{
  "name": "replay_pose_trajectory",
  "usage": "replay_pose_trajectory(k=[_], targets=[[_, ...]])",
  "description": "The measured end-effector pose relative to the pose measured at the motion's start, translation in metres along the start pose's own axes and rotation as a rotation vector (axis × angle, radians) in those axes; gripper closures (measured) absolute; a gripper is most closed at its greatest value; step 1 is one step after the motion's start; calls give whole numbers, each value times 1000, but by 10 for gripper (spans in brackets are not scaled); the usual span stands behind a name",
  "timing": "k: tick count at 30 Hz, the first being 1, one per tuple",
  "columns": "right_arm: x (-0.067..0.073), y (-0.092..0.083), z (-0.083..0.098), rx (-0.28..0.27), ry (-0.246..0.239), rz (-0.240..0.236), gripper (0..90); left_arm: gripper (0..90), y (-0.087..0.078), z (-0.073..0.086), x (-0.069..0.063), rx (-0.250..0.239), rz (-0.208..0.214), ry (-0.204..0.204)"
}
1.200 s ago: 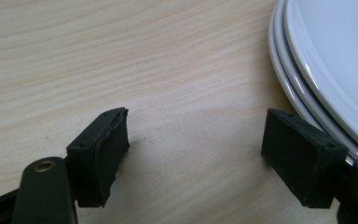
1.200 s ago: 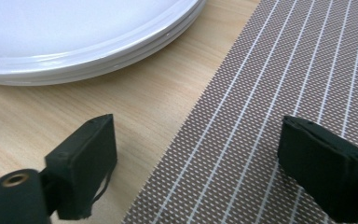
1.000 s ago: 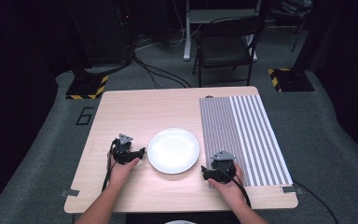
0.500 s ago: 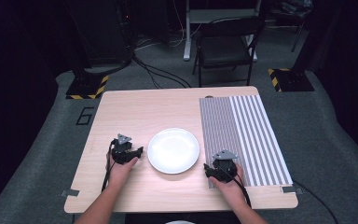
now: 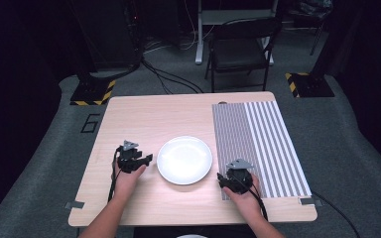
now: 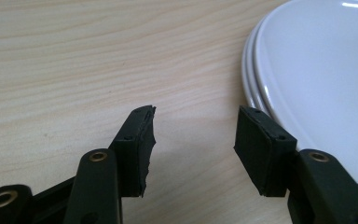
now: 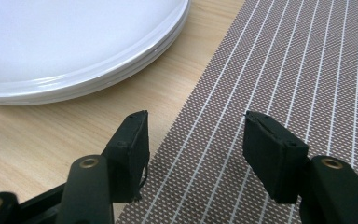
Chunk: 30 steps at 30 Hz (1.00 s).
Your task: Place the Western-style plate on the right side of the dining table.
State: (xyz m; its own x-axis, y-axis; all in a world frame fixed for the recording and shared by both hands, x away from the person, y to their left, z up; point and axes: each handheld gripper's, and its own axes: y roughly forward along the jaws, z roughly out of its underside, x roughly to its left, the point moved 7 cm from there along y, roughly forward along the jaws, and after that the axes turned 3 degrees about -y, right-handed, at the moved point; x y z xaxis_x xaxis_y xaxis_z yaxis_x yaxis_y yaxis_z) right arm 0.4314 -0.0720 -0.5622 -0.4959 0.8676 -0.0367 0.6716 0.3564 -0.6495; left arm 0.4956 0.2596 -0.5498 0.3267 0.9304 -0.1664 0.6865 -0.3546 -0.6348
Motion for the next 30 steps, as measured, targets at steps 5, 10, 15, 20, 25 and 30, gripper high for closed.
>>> replay_pose_trajectory(k=[5, 10, 15, 20, 25, 30], targets=[[-1, -4, -6, 2, 59, -28, 413, 480, -5, -10, -9, -10, 22, -4], [-5, -7, -11, -1, 64, -32, 418, 478, -7, -20, -14, -13, 32, 1], [-6, -7, -18, -16, 67, -30, 419, 453, -5, -34, -19, -10, 36, -1], [-6, -6, -25, -28, 55, -19, 419, 505, -1, -42, -26, -4, 64, -5], [-11, -5, -33, -40, 75, -23, 437, 517, 10, -40, -32, 39, 116, -48], [-13, -5, -35, -39, 87, -19, 446, 531, 12, -37, -33, 38, 128, -62]])
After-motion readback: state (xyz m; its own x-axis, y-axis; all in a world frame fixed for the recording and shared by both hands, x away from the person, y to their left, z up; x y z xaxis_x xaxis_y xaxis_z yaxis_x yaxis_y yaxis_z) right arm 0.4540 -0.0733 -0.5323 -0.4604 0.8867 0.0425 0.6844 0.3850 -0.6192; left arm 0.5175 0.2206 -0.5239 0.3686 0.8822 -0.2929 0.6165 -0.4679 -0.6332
